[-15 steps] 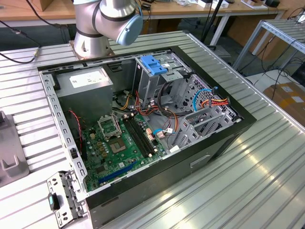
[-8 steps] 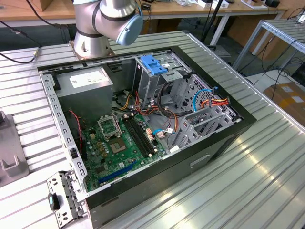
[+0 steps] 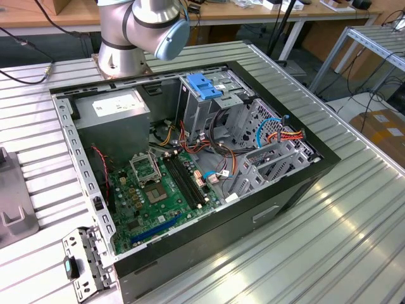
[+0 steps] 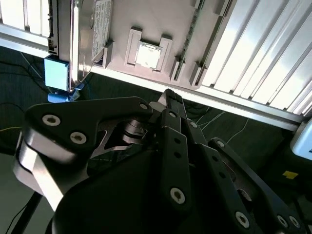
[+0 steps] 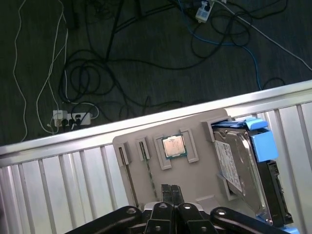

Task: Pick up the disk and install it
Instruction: 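Pick up the disk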

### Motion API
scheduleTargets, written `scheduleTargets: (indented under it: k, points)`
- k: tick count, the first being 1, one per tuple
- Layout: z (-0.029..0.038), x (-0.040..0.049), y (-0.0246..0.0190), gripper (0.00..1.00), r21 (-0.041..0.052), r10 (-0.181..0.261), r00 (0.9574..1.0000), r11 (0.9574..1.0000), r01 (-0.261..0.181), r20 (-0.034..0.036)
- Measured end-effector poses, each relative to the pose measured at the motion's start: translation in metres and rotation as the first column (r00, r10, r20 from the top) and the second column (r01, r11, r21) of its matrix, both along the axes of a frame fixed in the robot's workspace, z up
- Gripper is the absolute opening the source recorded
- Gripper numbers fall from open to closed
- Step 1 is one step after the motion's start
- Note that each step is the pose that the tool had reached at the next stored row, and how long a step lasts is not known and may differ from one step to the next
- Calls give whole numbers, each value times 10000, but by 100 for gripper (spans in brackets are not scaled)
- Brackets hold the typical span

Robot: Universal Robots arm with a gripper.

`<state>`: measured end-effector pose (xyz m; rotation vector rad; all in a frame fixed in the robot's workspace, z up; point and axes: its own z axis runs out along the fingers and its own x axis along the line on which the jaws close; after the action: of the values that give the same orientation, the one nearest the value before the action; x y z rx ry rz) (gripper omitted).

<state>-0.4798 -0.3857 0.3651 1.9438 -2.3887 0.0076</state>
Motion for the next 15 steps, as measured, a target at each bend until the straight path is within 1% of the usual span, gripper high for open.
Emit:
scheduleTargets:
  k: [8,15]
  points:
    - [0,0,0,10,0,452,9990,9990,-452,0]
    - [0,0,0,10,0,967,9953,9953,-967,0]
